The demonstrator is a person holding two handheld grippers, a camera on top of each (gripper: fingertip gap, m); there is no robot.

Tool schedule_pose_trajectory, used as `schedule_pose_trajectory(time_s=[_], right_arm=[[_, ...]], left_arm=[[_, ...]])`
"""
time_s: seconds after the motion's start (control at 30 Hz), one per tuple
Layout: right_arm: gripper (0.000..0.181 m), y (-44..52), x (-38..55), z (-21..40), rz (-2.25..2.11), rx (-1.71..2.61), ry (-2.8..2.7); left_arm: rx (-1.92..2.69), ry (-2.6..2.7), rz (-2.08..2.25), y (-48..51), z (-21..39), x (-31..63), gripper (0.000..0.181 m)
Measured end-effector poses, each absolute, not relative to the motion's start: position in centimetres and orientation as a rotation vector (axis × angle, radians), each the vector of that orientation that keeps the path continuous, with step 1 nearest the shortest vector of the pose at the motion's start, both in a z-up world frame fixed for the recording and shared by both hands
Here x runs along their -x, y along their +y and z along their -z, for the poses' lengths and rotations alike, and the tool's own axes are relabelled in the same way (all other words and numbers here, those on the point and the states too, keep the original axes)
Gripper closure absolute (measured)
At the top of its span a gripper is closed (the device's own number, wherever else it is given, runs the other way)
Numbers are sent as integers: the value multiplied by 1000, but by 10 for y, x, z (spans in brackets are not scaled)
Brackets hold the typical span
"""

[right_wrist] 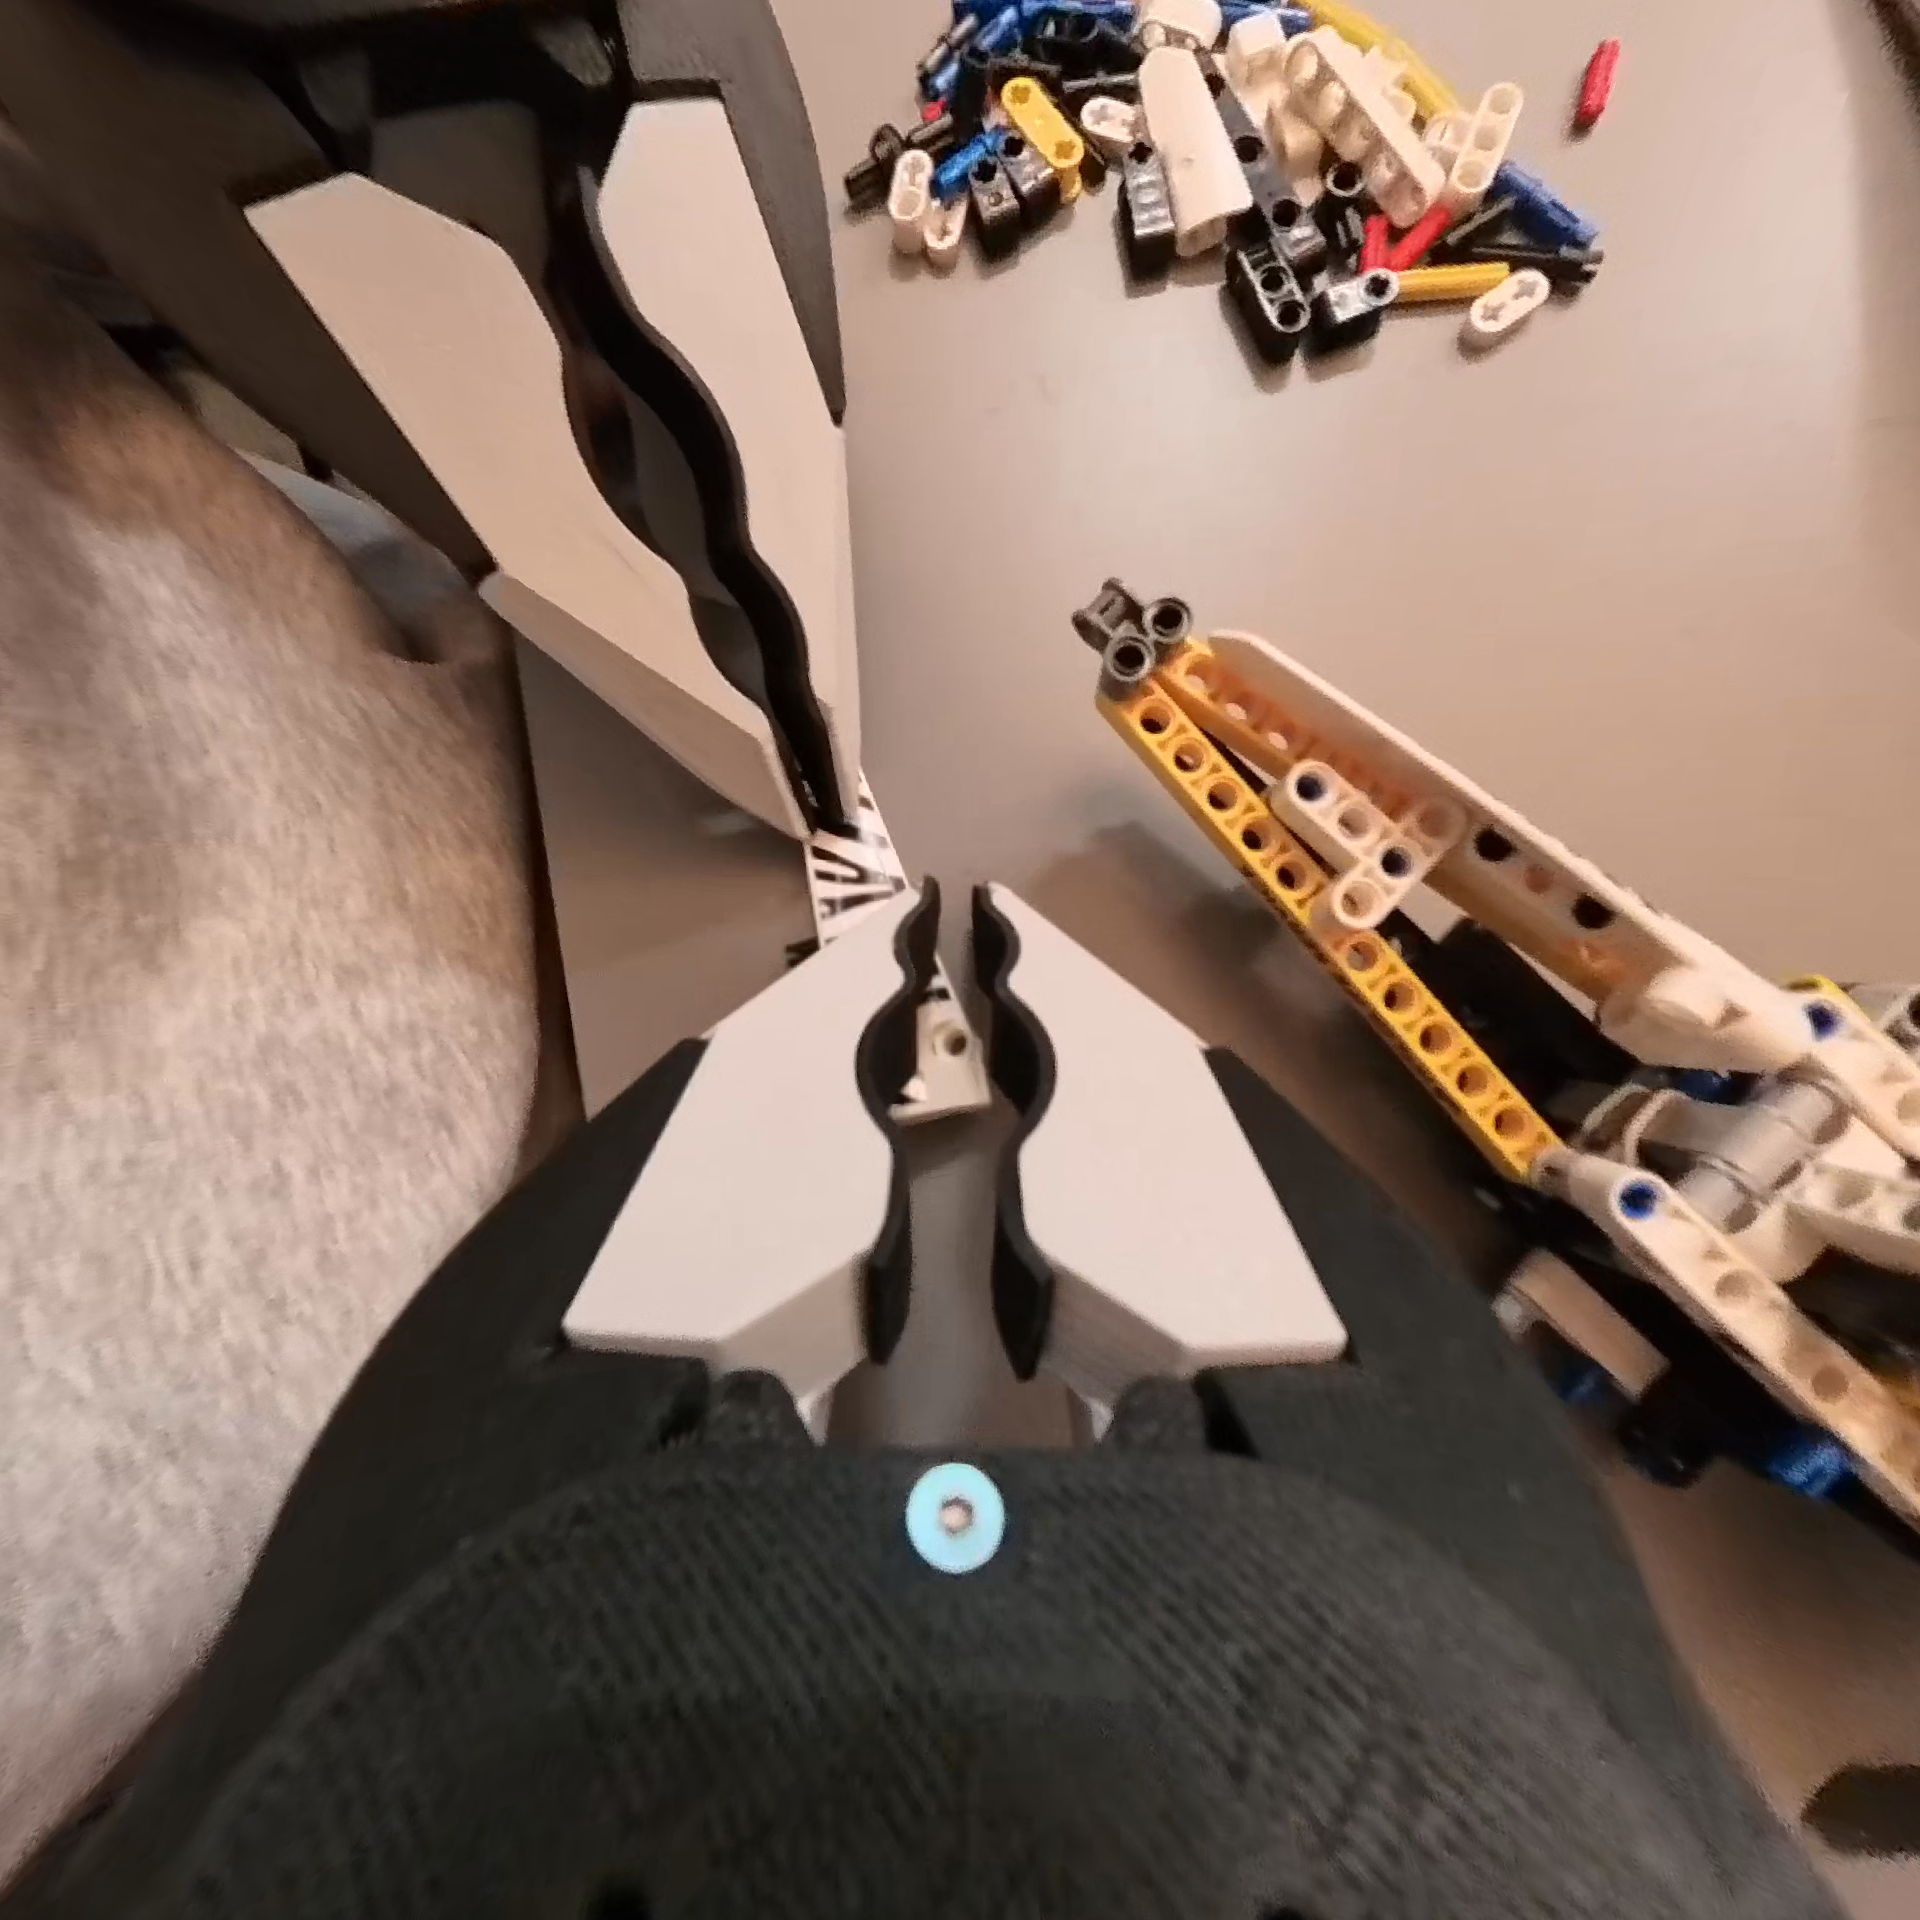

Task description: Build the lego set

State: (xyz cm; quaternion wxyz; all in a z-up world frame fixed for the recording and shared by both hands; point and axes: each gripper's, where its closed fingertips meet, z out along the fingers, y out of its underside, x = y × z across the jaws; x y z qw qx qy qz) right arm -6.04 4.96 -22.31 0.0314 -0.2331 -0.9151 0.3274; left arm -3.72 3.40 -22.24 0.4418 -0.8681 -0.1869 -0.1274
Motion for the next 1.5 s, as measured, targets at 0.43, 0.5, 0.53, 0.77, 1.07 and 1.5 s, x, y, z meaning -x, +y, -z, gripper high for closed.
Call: schedule_pose_trajectory(time_s=[0.43,0.5,0.53,0.77,1.07,1.5], right_arm=[[161,50,46,212,-1131,696,-2805],[157,51,45,218,-1084,686,-2827],[155,52,45,221,-1070,688,-2838],[156,55,43,223,-1090,724,-2870],[159,55,43,223,-1134,748,-2873],[159,55,43,223,-1137,744,-2870]], left_arm=[[2155,-463,314,34,222,37,179],[2156,-461,309,34,223,37,179],[2157,-460,308,34,223,37,179],[2175,-433,264,31,223,37,179],[2277,-410,223,4,229,45,178],[2204,-456,268,2,221,53,168]])
